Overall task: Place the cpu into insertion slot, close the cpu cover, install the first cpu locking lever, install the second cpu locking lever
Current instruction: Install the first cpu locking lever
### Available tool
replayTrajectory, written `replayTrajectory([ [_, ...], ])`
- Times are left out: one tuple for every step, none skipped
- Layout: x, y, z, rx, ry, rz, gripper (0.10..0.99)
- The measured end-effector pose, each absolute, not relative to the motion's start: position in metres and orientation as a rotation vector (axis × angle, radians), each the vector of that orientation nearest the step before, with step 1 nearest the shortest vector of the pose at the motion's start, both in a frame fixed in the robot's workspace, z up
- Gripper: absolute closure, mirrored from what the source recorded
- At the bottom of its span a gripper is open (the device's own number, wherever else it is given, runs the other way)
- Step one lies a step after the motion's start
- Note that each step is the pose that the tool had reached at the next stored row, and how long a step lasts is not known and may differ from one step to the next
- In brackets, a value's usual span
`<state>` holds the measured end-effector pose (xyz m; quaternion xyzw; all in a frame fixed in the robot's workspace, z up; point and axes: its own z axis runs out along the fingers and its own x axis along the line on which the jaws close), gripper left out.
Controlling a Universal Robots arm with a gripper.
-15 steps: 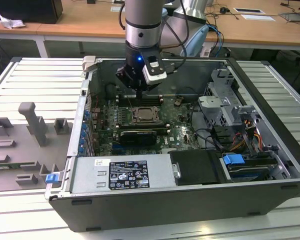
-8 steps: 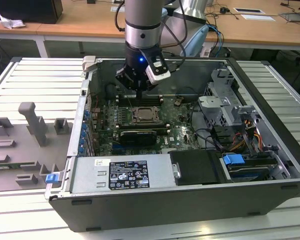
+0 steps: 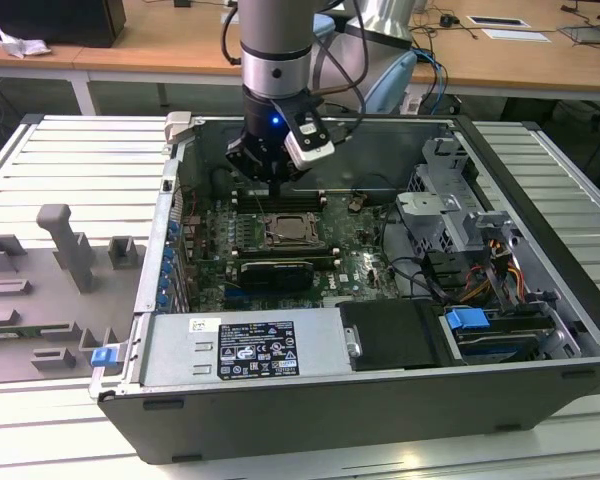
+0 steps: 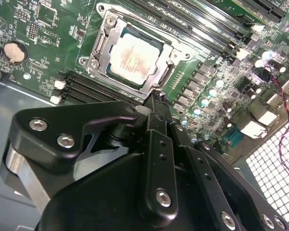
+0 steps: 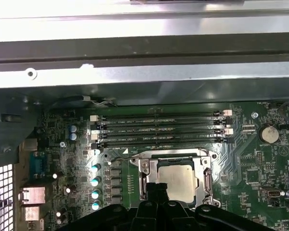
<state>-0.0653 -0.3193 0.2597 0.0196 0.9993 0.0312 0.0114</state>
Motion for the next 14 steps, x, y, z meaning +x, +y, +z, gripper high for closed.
replayTrajectory([
  [-0.066,-0.319,0.260,0.057,3.115,0.097,0.980],
  [-0.067,-0.319,0.260,0.052,3.112,0.097,0.980],
  [-0.067,-0.319,0.260,0.047,3.111,0.098,0.980],
  [-0.067,-0.319,0.260,0.037,3.107,0.098,0.980],
  [-0.068,-0.319,0.260,0.024,3.104,0.098,0.980],
  [-0.069,-0.319,0.259,0.008,3.101,0.098,0.980],
  [-0.071,-0.319,0.259,0.003,3.100,0.098,0.980],
  [-0.073,-0.319,0.259,0.002,3.100,0.099,0.980],
  [-0.077,-0.319,0.259,0.002,3.099,0.100,0.980],
  [-0.081,-0.319,0.259,0.002,3.099,0.101,0.980],
  [-0.084,-0.319,0.259,0.002,3.099,0.102,0.980],
  [-0.088,-0.319,0.259,0.002,3.099,0.102,0.980],
  [-0.091,-0.319,0.259,0.001,3.099,0.103,0.980],
  [-0.096,-0.319,0.259,0.002,3.099,0.104,0.980],
])
